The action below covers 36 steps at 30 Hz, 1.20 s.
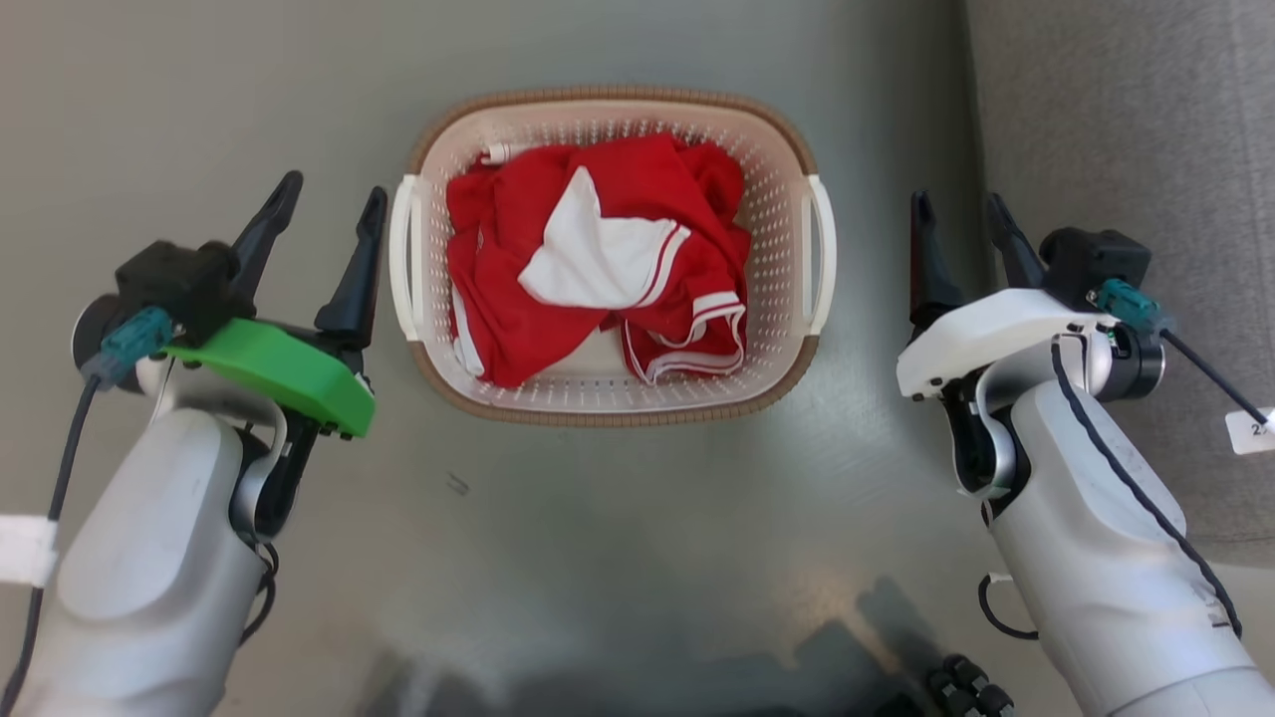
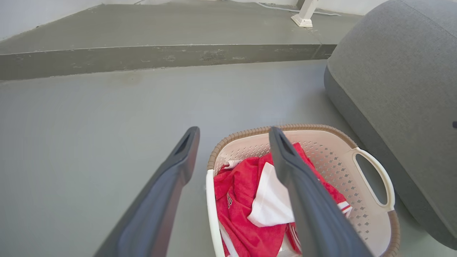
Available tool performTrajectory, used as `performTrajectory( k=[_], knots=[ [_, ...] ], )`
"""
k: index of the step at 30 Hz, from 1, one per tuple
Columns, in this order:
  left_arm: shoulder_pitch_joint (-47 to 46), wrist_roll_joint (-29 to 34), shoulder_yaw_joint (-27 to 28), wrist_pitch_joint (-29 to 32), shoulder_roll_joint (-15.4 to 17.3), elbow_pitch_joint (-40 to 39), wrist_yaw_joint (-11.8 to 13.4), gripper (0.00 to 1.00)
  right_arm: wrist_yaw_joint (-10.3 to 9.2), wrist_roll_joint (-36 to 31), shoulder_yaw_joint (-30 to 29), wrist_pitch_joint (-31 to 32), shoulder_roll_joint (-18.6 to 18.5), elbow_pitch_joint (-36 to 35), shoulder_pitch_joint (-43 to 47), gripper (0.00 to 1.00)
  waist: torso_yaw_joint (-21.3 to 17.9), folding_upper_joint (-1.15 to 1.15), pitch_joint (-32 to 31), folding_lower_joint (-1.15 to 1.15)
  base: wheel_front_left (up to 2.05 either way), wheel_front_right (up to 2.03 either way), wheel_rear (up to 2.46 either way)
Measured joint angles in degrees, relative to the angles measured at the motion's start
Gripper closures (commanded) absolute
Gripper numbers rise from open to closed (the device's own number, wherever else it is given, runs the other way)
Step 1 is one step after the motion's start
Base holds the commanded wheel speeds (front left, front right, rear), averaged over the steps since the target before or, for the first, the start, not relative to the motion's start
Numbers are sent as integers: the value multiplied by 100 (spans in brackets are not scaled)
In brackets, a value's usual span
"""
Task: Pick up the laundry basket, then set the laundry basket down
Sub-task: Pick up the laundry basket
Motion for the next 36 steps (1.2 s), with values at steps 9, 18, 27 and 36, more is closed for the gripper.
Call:
performTrajectory(
  k=[9, 18, 27, 36],
  knots=[
    [-580, -393, -444, 254, 89, 466, 0, 0, -1, 502, 410, 2, -9, 423, -522, 0, 47, 0, 560, 0, 0, 0, 0],
    [-998, -789, -837, 546, 135, 916, 0, 0, -2, 825, 822, 1, -14, 843, -973, 0, 68, 0, 1023, 0, 0, 0, 0],
    [-1502, -1124, -1084, 800, 152, 1255, 0, 0, -3, 1187, 1218, 10, -19, 1124, -1373, 0, 45, 0, 1440, 0, 0, 0, 0],
    [-1859, -1371, -1338, 1044, 158, 1629, 0, 0, -46, 1486, 1567, 9, -22, 1298, -1722, 0, -16, 0, 1783, 0, 0, 0, 0]
  ],
)
